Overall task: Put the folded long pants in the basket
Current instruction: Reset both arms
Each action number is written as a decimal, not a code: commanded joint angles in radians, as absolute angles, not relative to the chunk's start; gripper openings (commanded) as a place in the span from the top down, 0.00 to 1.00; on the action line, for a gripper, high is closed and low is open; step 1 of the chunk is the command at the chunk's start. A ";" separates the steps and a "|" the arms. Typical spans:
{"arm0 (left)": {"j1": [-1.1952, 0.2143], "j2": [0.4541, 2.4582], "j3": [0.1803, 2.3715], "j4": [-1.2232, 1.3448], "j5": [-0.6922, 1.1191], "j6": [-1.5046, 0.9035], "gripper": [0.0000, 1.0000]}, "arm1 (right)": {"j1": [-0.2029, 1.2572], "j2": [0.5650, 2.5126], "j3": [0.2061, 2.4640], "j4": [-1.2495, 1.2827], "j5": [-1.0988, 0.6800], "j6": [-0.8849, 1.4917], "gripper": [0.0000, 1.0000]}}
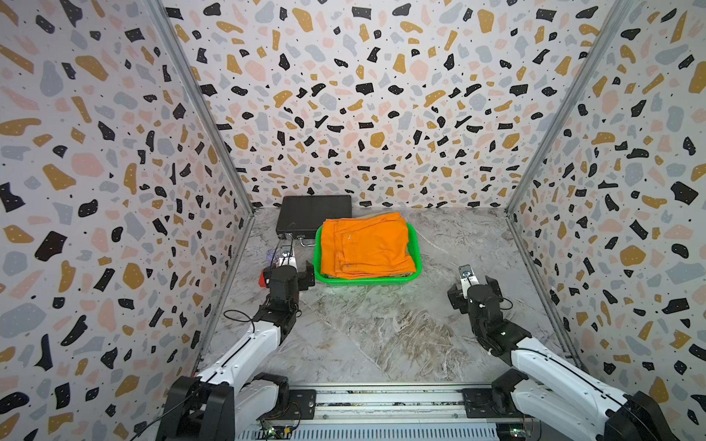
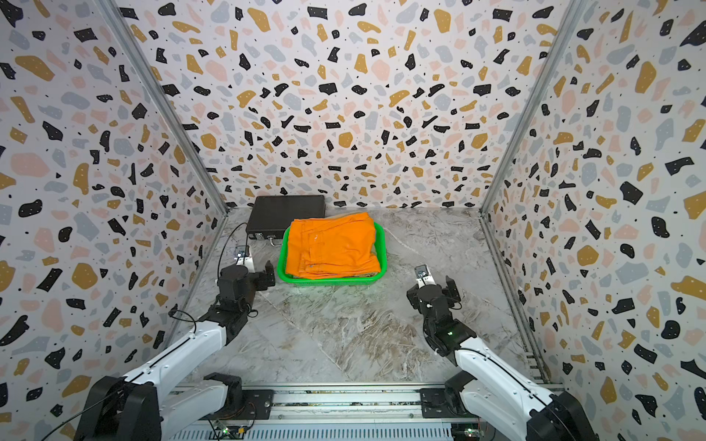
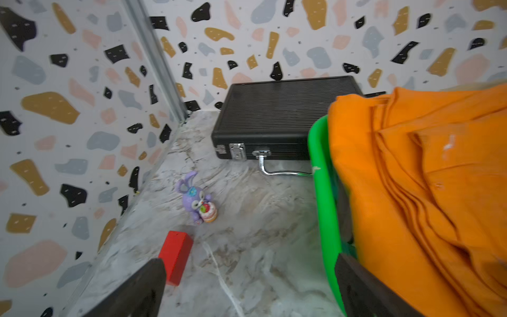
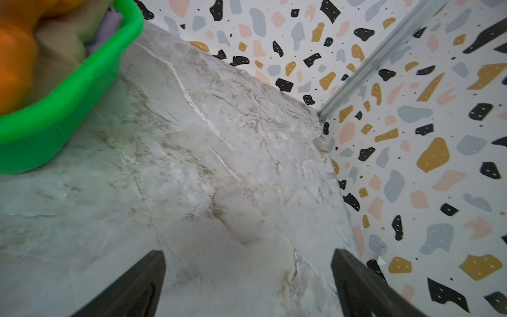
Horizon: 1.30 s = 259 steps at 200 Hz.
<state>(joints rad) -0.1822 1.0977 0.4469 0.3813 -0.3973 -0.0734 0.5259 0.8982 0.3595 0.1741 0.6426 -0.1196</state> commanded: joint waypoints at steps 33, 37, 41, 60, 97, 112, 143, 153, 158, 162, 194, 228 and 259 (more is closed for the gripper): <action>-0.145 1.169 0.394 0.586 -0.514 -0.088 0.00 | 0.488 1.079 0.196 0.674 0.822 -0.099 0.00; -0.140 1.170 0.407 0.560 -0.500 -0.092 0.00 | 0.489 1.104 0.201 0.698 0.841 -0.099 0.00; -0.135 1.170 0.415 0.542 -0.480 -0.094 0.00 | 0.489 1.125 0.208 0.707 0.837 -0.103 0.00; -0.128 1.175 0.418 0.534 -0.452 -0.091 0.00 | 0.444 1.283 0.202 0.969 0.737 -0.176 0.00; -0.129 1.165 0.346 0.503 -0.529 -0.174 0.00 | 0.411 1.649 0.249 1.423 0.785 -0.365 0.00; -0.129 1.225 0.376 0.496 -0.518 -0.166 0.00 | 0.398 1.624 0.253 1.387 0.818 -0.321 0.00; -0.129 1.404 0.325 0.823 -0.354 -0.028 0.00 | 0.362 1.583 0.256 1.296 0.752 -0.272 0.00; -0.137 1.422 0.301 0.869 -0.327 -0.013 0.00 | 0.344 1.561 0.265 1.235 0.718 -0.251 0.00; -0.143 1.431 0.297 0.899 -0.333 -0.003 0.00 | 0.330 1.548 0.273 1.198 0.691 -0.234 0.00; -0.146 1.435 0.296 0.903 -0.330 0.002 0.00 | 0.315 1.535 0.280 1.155 0.668 -0.216 0.00; -0.201 1.422 0.285 0.902 -0.435 0.016 0.00 | 0.070 1.475 0.386 0.786 0.261 0.006 0.00; -0.219 1.436 0.275 0.950 -0.471 0.032 0.00 | 0.015 1.506 0.314 0.947 0.158 0.026 0.00; -0.219 1.440 0.276 0.946 -0.471 0.032 0.00 | 0.014 1.509 0.325 0.932 0.178 0.033 0.00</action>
